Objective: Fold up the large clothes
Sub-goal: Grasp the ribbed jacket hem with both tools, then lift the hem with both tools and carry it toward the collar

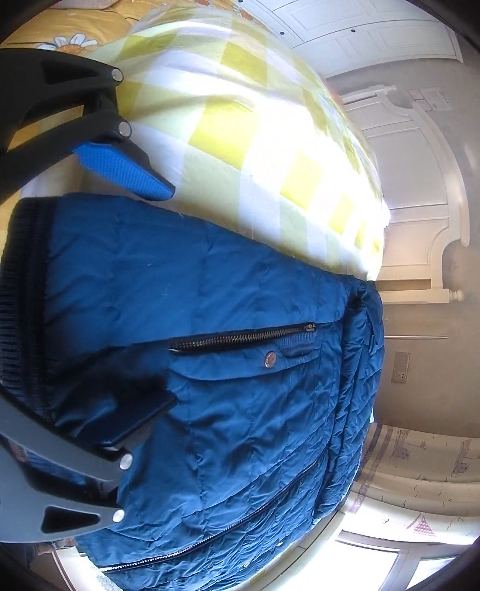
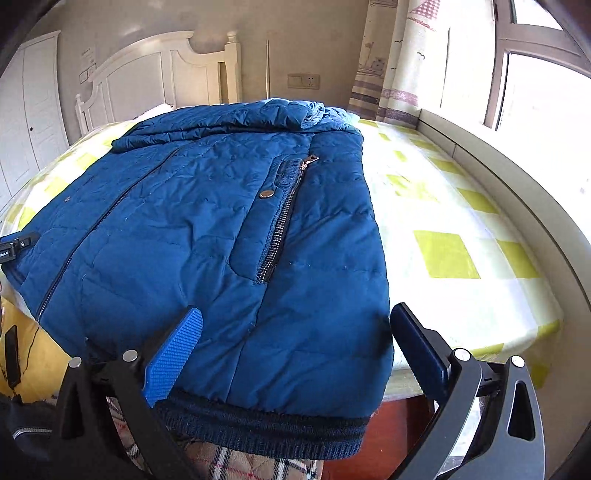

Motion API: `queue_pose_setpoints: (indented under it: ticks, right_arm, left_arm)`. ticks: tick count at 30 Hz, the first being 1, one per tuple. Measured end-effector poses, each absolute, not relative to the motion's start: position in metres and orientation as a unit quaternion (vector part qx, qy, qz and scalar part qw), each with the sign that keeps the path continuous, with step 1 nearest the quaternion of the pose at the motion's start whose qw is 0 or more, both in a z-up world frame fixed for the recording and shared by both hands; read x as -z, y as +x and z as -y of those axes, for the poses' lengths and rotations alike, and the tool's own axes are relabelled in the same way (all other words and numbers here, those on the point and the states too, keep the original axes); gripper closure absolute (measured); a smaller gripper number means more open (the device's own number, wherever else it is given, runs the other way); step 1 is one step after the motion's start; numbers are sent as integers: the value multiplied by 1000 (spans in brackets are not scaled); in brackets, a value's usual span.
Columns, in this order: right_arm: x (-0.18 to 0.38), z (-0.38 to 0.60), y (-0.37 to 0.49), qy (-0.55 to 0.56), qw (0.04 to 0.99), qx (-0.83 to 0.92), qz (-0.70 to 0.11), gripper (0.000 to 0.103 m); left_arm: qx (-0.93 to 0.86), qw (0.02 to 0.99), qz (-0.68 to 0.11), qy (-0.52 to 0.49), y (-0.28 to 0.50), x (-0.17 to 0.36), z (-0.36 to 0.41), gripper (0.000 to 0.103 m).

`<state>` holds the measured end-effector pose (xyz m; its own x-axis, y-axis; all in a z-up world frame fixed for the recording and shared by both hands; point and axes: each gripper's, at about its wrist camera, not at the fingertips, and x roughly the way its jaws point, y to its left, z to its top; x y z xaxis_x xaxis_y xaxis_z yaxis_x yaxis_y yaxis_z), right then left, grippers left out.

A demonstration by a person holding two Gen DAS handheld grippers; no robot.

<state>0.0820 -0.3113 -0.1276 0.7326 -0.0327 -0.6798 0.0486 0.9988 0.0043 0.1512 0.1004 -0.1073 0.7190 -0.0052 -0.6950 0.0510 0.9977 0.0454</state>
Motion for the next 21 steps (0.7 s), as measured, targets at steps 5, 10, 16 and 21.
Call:
queue_pose_setpoints:
  ticks: [5, 10, 16, 21]
  right_arm:
    - [135, 354, 36, 134, 935, -8, -328, 5]
    - [173, 385, 8, 270, 910, -73, -306, 11]
    - [180, 378, 13, 324, 899, -146, -257, 30]
    - [154, 363, 12, 306, 910, -188, -208, 33]
  left_arm:
    - [61, 925, -373, -23, 135, 102, -130, 2]
    - [99, 916, -380, -77, 133, 109, -144, 3]
    - [122, 910, -391, -69, 133, 107, -123, 10]
    - [127, 906, -391, -101, 130, 107, -131, 22]
